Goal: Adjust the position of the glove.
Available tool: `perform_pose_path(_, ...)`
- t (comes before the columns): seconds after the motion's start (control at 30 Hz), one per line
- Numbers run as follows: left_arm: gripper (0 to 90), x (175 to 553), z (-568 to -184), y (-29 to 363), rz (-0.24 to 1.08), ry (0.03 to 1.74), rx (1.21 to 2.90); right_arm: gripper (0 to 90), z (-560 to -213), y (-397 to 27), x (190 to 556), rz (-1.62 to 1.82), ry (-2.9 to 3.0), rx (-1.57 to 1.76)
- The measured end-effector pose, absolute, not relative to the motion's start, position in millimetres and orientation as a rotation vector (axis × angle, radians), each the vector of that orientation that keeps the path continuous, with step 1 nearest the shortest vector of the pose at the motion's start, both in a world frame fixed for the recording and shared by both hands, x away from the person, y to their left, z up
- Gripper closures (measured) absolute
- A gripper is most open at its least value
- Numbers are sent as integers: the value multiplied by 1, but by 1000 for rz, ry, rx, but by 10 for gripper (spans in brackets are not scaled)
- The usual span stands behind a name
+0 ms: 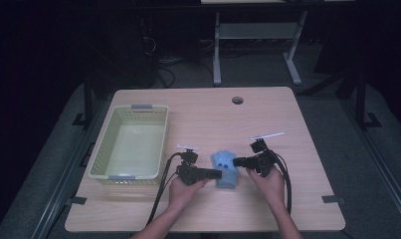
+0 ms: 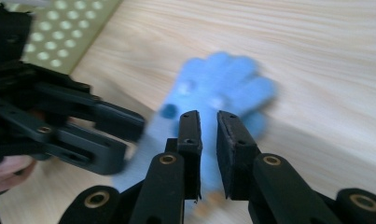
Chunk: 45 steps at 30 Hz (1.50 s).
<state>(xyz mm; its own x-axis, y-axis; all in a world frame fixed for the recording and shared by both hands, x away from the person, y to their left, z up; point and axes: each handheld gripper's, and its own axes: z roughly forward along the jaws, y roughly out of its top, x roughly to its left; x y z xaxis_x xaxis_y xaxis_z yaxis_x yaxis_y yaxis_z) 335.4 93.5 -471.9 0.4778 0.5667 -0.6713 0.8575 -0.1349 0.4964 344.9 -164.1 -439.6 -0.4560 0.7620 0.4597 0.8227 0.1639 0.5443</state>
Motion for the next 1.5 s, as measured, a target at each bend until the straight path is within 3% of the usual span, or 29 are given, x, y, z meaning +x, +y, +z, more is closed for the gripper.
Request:
perform_pose_path(0.4,592,336,-474,89,-404,1210,1841,843,-450,-156,346,-1153,-2316,-1557)
perform_pose_path(0.63,559,337,-475,89,-401,1212,1840,858,-450,-152,343,-1153,-2337,-1523)
perform_pose_path(0.93,606,336,-474,86,-367,1211,1885,813,-448,-173,345,-1191,-2259,-1616)
perform_pose_path(1.2,611,337,-474,85,-364,1209,1900,785,-455,-165,349,-1181,-2232,-1559)
perform_pose_path(1.5,610,337,-474,85,-362,1208,1896,882,-450,-155,344,-1226,-2182,-1420)
